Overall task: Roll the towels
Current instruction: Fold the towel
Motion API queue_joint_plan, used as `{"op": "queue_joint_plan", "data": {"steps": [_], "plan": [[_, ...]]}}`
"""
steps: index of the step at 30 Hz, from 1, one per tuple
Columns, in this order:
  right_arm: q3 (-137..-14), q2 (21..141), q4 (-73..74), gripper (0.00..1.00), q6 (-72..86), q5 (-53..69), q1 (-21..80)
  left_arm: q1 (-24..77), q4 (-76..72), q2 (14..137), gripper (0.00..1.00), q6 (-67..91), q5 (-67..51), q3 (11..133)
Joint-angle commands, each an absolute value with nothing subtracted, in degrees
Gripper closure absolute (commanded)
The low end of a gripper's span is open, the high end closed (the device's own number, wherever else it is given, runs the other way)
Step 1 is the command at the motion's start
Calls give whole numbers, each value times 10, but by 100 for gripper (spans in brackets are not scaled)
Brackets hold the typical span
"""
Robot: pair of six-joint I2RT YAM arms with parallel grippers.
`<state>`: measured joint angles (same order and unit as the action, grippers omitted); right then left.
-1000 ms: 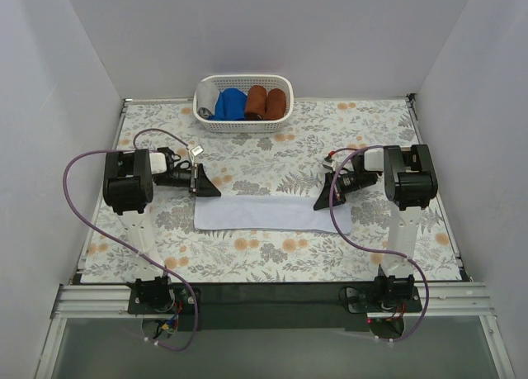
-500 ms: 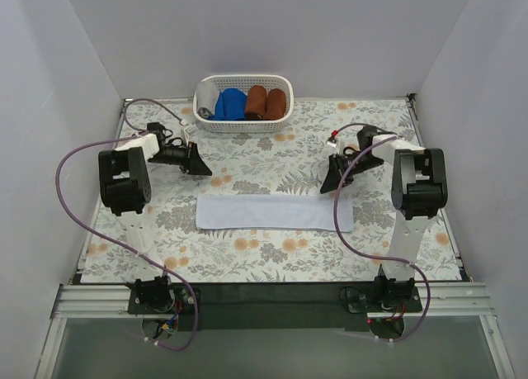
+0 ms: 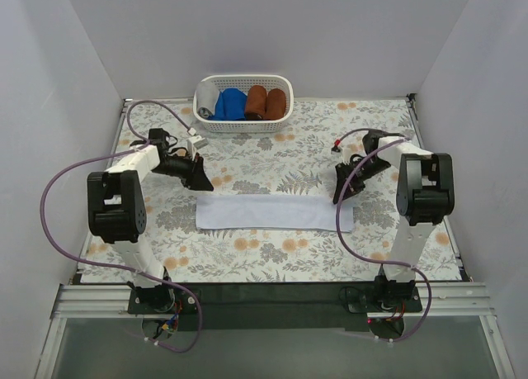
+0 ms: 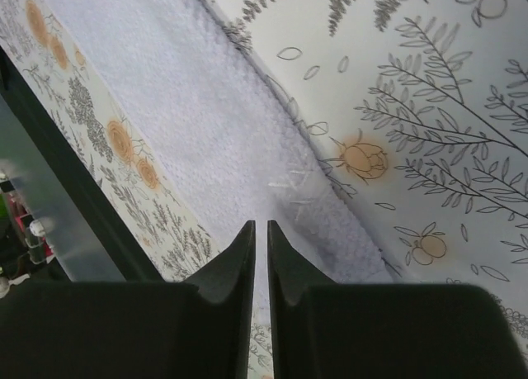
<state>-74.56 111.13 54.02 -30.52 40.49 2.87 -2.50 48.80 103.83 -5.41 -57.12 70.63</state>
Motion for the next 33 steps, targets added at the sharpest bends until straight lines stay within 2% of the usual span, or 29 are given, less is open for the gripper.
{"op": "queue_joint_plan", "data": {"steps": [1, 7, 11, 16, 17, 21, 26, 33], "plan": [[-744, 1156, 523, 87, -312, 388, 10, -17, 463, 1018, 77, -59, -563, 675], [-834, 1257, 516, 91, -312, 386, -16, -17, 453, 1021, 77, -65, -544, 651], [-946, 1302, 524, 92, -288, 376, -15, -17, 452, 1027, 77, -58, -548, 658], [-1043, 1275, 591, 77, -303, 373, -15, -11, 456, 1023, 76, -55, -558, 671], [-1039, 1257, 600, 69, -304, 372, -16, -11, 449, 1020, 76, -45, -559, 671], [-974, 1142, 591, 54, -272, 329, -16, -11, 405, 985, 75, -9, -562, 650], [-871, 1088, 508, 53, -222, 252, -17, -11, 379, 951, 74, 18, -568, 628], [-838, 1106, 442, 53, -178, 179, -16, -10, 362, 922, 73, 34, -560, 606]]}}
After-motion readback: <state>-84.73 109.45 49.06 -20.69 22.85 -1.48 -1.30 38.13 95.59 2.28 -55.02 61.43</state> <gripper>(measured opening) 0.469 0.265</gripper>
